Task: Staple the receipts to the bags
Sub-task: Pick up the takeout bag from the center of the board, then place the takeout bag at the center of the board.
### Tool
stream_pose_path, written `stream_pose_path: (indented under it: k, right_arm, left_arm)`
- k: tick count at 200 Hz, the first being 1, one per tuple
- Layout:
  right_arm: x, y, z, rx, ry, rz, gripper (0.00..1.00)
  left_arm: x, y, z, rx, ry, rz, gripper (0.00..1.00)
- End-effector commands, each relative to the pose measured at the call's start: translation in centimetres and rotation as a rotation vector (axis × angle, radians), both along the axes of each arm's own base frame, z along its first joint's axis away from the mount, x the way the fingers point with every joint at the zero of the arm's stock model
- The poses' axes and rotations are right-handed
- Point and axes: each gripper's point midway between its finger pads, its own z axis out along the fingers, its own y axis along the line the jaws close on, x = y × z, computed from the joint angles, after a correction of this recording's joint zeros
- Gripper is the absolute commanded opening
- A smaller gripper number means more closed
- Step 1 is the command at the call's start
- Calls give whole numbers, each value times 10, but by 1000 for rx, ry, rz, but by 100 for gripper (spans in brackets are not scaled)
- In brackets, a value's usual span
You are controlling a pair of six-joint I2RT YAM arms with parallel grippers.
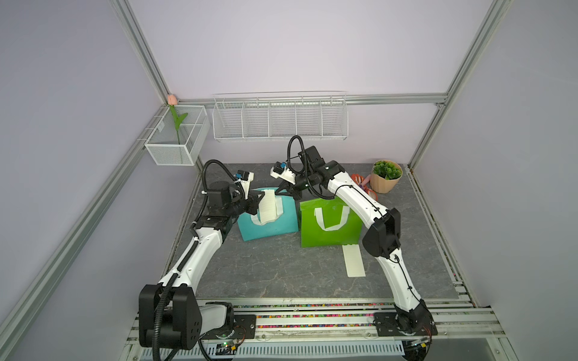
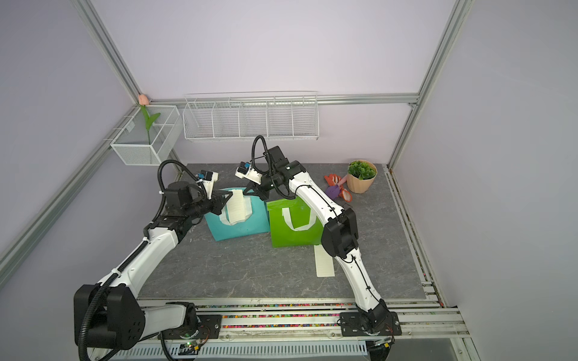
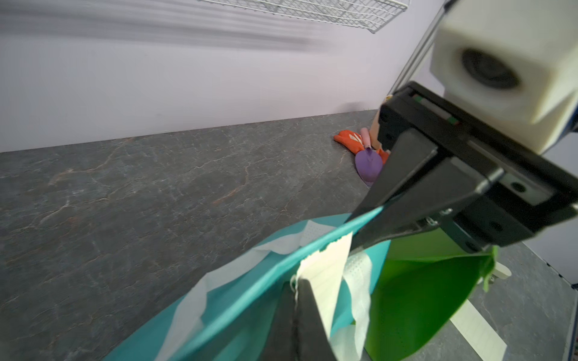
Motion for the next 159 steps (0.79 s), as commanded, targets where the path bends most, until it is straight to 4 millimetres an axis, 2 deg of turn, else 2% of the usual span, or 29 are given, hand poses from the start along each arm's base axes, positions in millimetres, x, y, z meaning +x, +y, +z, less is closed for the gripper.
stream_pose_path:
  k: [1, 19, 48, 60, 73, 79, 94, 104, 115, 129, 144, 159]
  right_arm:
    - [-6, -21, 18, 4, -21, 16, 6]
    - [-8, -28, 15, -8, -25, 17, 9]
    - [-9, -33, -1, -55, -8, 11, 15]
    - [-8, -34, -7, -69, -2, 6, 33]
    - [-9, -35, -7, -67, 0, 8, 40]
    - [-8, -35, -6, -66, -2, 4, 47]
    - [-3, -36, 0, -57, -16, -17, 72]
    - [-2, -37, 6, -48, -27, -23, 81]
    - [0, -39, 14, -30, -32, -32, 94]
    - [2, -43, 27, 9, -21, -39, 100]
    - [1, -43, 39, 57, -6, -36, 98]
    - [0, -39, 44, 75, -2, -32, 99]
  left_arm:
    - [-5, -6, 11, -2, -29, -14, 0]
    - [-4, -7, 12, -12, -40, -10, 0]
    - [1, -8, 11, -14, -38, -13, 0]
    - [3, -9, 11, -15, -43, -17, 0]
    - [4, -10, 10, -16, -47, -25, 0]
    - [5, -10, 9, -16, -45, -27, 0]
    - [6, -12, 7, -18, -40, -34, 0]
    - [5, -13, 5, -16, -39, -43, 0]
    - [4, -15, 5, -14, -42, -57, 0]
    - [1, -16, 5, -10, -51, -73, 0]
    - [0, -15, 4, -1, -57, -75, 0]
    - [1, -15, 3, 3, -62, -72, 0]
